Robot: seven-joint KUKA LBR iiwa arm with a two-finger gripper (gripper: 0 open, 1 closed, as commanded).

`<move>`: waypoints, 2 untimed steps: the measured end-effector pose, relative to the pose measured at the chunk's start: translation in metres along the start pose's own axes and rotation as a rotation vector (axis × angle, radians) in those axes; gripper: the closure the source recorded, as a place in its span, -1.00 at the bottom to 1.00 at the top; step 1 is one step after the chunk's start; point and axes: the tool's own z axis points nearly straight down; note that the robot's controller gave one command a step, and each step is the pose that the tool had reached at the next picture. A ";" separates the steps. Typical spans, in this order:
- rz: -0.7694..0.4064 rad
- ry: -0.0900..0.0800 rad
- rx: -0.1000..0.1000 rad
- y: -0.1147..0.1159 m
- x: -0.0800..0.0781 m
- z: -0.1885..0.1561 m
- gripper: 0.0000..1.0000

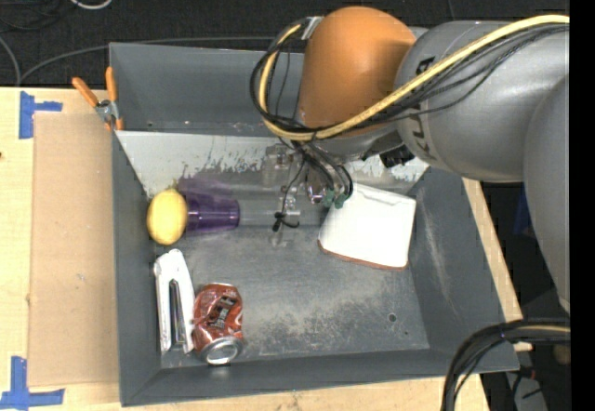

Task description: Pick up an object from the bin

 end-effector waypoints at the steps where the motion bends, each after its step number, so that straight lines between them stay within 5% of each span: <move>1: 0.000 0.000 0.000 0.000 0.000 0.000 -1.00; 2: -0.157 -0.006 -0.001 0.009 -0.003 -0.066 -1.00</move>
Offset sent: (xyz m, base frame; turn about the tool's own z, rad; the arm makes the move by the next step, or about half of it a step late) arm 0.0025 0.0078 0.0636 -0.1570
